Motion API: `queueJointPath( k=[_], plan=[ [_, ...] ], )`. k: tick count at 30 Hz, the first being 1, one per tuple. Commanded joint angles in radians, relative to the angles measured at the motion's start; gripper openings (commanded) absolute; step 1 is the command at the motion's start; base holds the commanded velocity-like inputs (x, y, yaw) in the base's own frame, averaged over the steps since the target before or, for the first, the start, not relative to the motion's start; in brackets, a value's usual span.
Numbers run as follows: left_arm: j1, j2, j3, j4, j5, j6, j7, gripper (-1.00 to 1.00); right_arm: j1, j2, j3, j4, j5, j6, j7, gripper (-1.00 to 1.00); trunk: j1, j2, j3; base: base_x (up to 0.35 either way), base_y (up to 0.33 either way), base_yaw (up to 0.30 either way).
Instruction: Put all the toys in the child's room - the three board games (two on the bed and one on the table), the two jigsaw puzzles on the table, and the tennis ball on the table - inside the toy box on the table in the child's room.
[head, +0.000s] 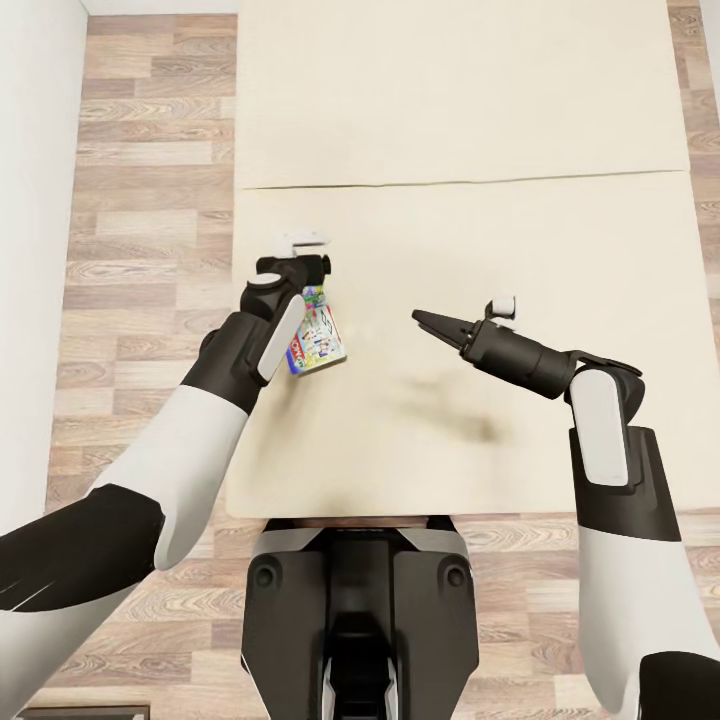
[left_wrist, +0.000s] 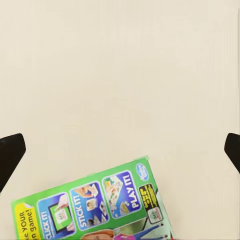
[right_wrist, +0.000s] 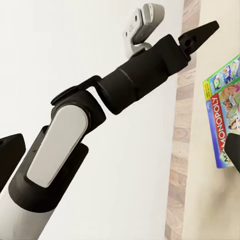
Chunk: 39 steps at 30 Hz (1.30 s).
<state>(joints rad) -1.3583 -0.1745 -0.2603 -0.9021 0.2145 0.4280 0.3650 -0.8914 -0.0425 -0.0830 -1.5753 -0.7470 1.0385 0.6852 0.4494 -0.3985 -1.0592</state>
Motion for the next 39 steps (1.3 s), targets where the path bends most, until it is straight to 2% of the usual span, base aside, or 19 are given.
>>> queueJointPath(
  k=[1, 18, 25, 39],
  plan=[
    [0.000, 0.000, -0.002, -0.001, 0.010, -0.003, 0.008, 1.00, -0.001, -0.001, -0.001, 0.000, 0.005, 0.005, 0.008, 1.00, 0.001, -0.002, -0.001, 0.000, 0.000, 0.000],
    [-0.002, 0.000, -0.001, -0.065, 0.009, -0.096, 0.008, 1.00, 0.000, -0.008, -0.001, 0.006, 0.001, 0.009, -0.081, 1.00, 0.001, -0.002, -0.001, 0.000, 0.000, 0.000],
    [-0.002, 0.000, 0.000, -0.062, 0.007, -0.101, 0.007, 1.00, 0.000, -0.009, -0.001, 0.006, 0.001, 0.009, -0.121, 1.00, 0.001, -0.002, -0.001, 0.000, 0.000, 0.000],
    [-0.002, 0.000, 0.004, -0.054, 0.006, -0.106, 0.006, 1.00, -0.001, -0.011, 0.005, 0.007, -0.001, 0.009, -0.122, 1.00, 0.001, -0.002, -0.006, 0.000, 0.000, 0.000]
  ],
)
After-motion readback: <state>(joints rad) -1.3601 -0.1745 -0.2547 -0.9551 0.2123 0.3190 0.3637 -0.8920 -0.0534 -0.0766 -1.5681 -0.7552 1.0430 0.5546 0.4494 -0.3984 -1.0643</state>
